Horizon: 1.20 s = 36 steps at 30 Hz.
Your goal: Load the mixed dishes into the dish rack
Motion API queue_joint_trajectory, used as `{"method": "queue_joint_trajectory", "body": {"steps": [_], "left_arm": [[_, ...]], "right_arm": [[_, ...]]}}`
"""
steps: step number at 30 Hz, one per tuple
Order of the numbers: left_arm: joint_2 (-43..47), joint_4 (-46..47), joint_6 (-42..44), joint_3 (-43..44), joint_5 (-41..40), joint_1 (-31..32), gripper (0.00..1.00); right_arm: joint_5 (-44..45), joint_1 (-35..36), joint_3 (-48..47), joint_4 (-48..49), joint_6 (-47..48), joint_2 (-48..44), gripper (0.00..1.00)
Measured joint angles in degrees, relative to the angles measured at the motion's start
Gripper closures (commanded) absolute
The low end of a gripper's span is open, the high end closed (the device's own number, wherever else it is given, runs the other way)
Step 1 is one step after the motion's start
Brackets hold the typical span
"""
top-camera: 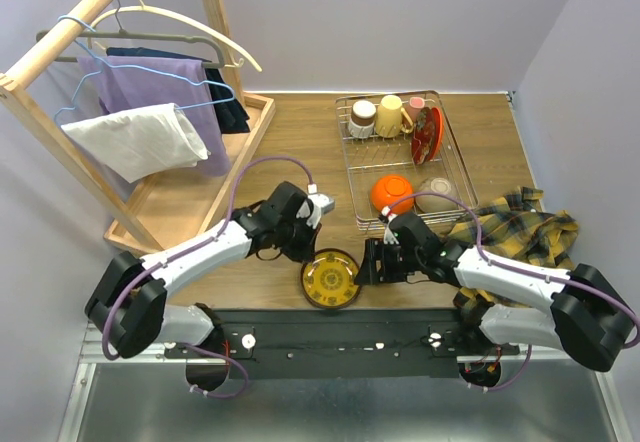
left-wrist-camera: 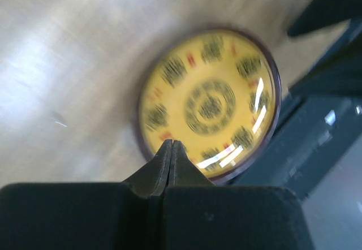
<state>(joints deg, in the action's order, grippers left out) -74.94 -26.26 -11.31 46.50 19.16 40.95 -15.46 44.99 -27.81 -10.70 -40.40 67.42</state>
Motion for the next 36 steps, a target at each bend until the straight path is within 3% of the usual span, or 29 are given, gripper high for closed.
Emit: {"method": "queue_joint_trajectory", "body": {"steps": [6, 16, 19, 21, 22, 23, 24, 30, 36], "left_arm": [[-3.02, -0.04, -3.85, -4.37, 3.02, 2.08, 1.00], [-14.14, 3.28, -8.37, -1.07, 7.13, 3.15, 1.00], [-16.76, 4.55, -9.09, 1.01, 7.91, 3.43, 1.00], [-17.38, 5.07, -9.33, 1.46, 8.07, 3.45, 1.00], [-17.44, 5.29, -9.38, 1.46, 8.11, 3.45, 1.00], [-17.44, 5.29, -9.46, 1.46, 8.09, 3.45, 1.00], [-17.42, 5.40, -9.55, 1.42, 8.09, 3.45, 1.00], [-16.50, 5.27, -9.40, 0.76, 7.78, 3.45, 1.00], [-14.38, -2.91, -5.55, 4.76, 4.85, 3.39, 0.98]], "right_arm": [[2.16, 0.11, -0.66, 0.59, -0.11, 1.49, 0.27], [4.26, -1.09, -0.55, 1.03, -1.16, 1.68, 0.28], [4.26, -1.14, -0.42, 1.46, -1.57, 1.70, 0.36], [4.26, -1.14, -0.39, 1.73, -1.64, 1.81, 0.47], [4.26, -1.14, -0.39, 1.86, -1.68, 1.84, 0.57], [4.26, -1.14, -0.35, 2.19, -1.73, 1.99, 0.83], [4.28, -1.14, -0.35, 2.38, -1.81, 2.05, 0.97], [4.33, -1.79, -0.81, 2.49, -2.64, 2.01, 1.00], [8.76, -3.19, -8.46, -8.50, 2.43, 1.75, 0.99]]}}
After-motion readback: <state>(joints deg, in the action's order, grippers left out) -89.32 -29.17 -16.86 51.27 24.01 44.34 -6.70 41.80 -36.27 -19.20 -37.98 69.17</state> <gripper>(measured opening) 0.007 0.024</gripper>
